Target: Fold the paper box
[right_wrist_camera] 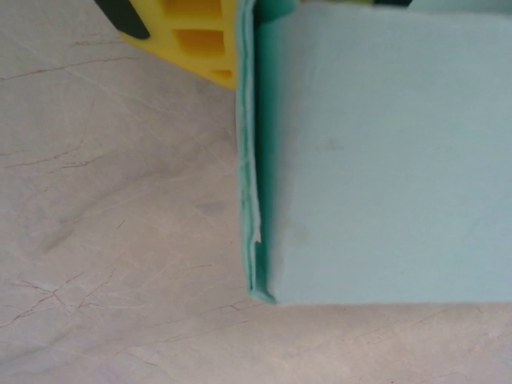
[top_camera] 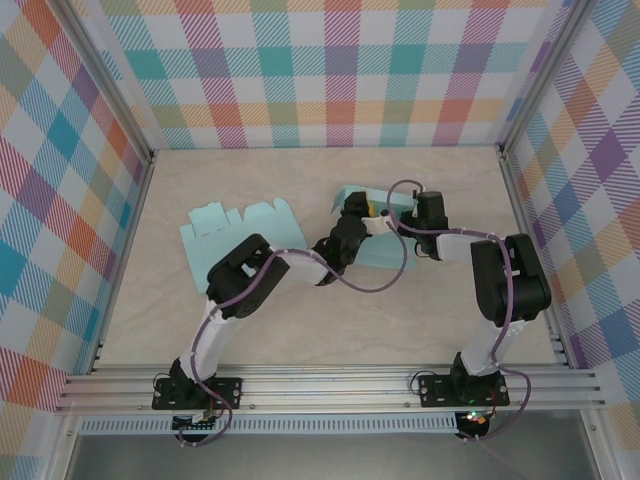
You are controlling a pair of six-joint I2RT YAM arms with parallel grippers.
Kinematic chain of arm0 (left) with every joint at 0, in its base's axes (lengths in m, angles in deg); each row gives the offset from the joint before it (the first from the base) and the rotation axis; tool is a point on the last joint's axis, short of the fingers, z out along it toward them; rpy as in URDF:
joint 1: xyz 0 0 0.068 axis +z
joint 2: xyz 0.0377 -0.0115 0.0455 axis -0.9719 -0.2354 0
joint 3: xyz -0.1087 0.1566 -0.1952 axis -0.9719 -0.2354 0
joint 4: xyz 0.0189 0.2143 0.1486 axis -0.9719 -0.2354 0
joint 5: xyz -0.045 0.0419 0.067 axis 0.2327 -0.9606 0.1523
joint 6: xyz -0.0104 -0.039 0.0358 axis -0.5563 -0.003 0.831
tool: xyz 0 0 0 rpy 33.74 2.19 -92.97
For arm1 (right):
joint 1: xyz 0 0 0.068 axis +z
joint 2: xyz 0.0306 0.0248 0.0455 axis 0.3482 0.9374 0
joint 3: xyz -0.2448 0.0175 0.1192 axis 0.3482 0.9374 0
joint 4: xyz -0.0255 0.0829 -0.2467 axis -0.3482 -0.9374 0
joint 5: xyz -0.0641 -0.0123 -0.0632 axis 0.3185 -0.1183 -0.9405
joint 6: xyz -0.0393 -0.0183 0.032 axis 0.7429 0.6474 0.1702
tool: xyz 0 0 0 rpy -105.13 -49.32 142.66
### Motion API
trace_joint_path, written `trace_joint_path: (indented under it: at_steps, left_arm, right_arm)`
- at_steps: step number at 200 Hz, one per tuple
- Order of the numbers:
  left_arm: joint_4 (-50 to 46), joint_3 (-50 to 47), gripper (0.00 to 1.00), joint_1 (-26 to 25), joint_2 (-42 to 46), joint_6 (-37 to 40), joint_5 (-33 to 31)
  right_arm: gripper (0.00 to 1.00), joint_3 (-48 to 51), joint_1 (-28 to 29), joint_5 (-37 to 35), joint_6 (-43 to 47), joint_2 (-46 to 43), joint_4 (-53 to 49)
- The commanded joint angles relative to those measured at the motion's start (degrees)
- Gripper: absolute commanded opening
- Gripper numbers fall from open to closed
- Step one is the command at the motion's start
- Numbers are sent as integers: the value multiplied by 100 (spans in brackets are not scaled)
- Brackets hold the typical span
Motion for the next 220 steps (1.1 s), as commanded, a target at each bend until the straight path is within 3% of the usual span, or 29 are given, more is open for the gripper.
trace_joint_path:
  at_steps: [1, 47, 60, 69, 75, 107, 144, 195, 220]
  left_arm:
    - [-305, -341, 50, 7, 937, -1444, -127]
    - [-1498, -1001, 73, 12, 2221, -3671, -529]
    - [-2034, -1116, 87, 11, 2650, -4443, -691]
    - [-2447, -1205, 90, 30, 2980, -4946, -685]
    - [-2696, -1258, 100, 37, 3195, -5305, -626]
    - [-4019, -1355, 100, 371, 4097, -6914, -16]
    - [-4530, -1476, 100, 1220, 4619, -8380, 2021]
    - [-4575, -1320, 100, 1264, 4357, -8730, 3345]
    - [-4451, -1299, 100, 1058, 4162, -8713, 3395]
  right_arm:
    - [0, 64, 36, -37, -88, -346, 136]
    - [0, 229, 49, 10, -123, -810, -220]
    - [0, 310, 49, 48, -134, -1014, -365]
    - [0, 381, 49, 55, -144, -1180, -465]
    - [0, 420, 49, 68, -139, -1294, -535]
    - [0, 718, 56, 185, -43, -2071, -1020]
    - [0, 972, 49, 251, 100, -2867, -1751]
    - [0, 1579, 58, 177, 220, -3632, -1667]
    - [0, 1784, 50, 66, 312, -3790, -1464]
